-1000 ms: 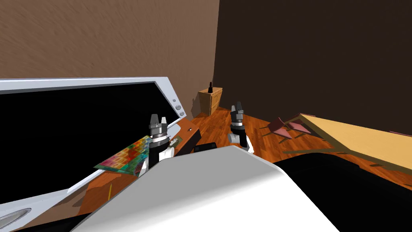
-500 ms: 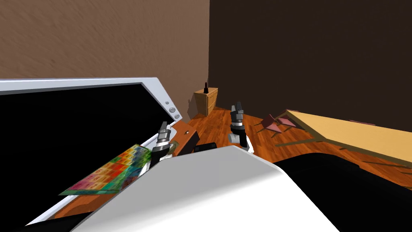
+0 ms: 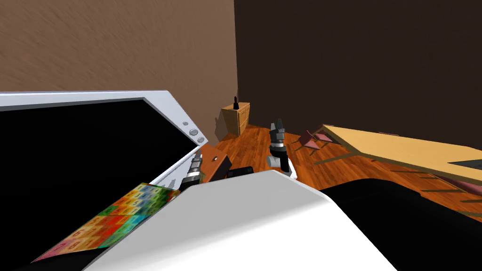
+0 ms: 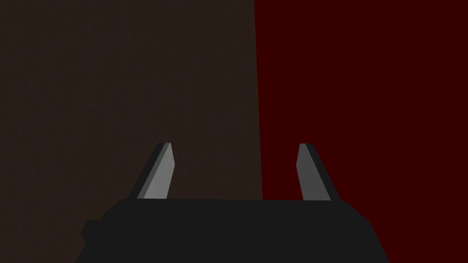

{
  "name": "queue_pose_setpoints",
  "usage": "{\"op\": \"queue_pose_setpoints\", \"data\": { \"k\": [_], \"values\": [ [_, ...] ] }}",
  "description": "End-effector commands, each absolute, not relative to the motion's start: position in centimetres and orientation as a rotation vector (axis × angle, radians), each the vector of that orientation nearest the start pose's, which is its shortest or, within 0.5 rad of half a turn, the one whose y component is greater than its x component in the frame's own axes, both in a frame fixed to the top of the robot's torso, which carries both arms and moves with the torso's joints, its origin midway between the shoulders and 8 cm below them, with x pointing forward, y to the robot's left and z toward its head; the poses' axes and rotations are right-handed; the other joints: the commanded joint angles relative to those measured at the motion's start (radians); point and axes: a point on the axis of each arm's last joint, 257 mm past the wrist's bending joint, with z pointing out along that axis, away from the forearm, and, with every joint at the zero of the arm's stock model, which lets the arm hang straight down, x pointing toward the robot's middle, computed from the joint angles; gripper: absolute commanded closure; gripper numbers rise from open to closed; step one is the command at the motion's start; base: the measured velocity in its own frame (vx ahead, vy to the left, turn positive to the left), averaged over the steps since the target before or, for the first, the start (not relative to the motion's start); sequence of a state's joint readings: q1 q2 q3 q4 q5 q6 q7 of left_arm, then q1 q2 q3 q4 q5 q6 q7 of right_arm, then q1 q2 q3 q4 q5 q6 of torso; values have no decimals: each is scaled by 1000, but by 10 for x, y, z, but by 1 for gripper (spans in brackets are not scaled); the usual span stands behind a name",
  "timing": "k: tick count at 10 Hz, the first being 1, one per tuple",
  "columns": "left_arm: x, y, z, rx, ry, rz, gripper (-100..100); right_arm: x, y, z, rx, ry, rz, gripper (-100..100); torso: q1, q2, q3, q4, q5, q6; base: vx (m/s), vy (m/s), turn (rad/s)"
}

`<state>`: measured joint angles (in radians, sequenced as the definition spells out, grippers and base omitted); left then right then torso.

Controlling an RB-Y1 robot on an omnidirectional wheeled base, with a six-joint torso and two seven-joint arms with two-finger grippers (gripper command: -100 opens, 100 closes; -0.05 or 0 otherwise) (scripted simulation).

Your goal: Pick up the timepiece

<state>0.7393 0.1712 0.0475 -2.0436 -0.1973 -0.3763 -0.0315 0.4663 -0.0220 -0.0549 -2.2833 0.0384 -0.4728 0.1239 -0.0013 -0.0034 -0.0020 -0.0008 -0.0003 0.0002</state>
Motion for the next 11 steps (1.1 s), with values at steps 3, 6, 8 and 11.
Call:
{"op": "queue_pose_setpoints", "data": {
  "k": [3, 6, 8, 11],
  "values": [
    [301, 346, -266, -922, 1407, -738, -100, 348, -288, 33, 559, 670, 1120, 0, 0, 0, 0, 0, 0, -1, 61, -15, -142],
    [270, 358, -314, -998, 1512, -650, -100, 348, -288, 33, 559, 670, 1120, 0, -1, -1, -1, 0, 0, 0, 72, -16, -188],
    [235, 369, -358, -1070, 1611, -560, -100, 348, -288, 33, 559, 670, 1120, 0, 0, 0, 0, 0, 0, 0, 66, -5, -194],
    [179, 381, -415, -1168, 1745, -424, -100, 348, -288, 33, 559, 670, 1120, 0, 0, -2, -1, -1, 0, 0, 101, 3, -238]
  ]
}}
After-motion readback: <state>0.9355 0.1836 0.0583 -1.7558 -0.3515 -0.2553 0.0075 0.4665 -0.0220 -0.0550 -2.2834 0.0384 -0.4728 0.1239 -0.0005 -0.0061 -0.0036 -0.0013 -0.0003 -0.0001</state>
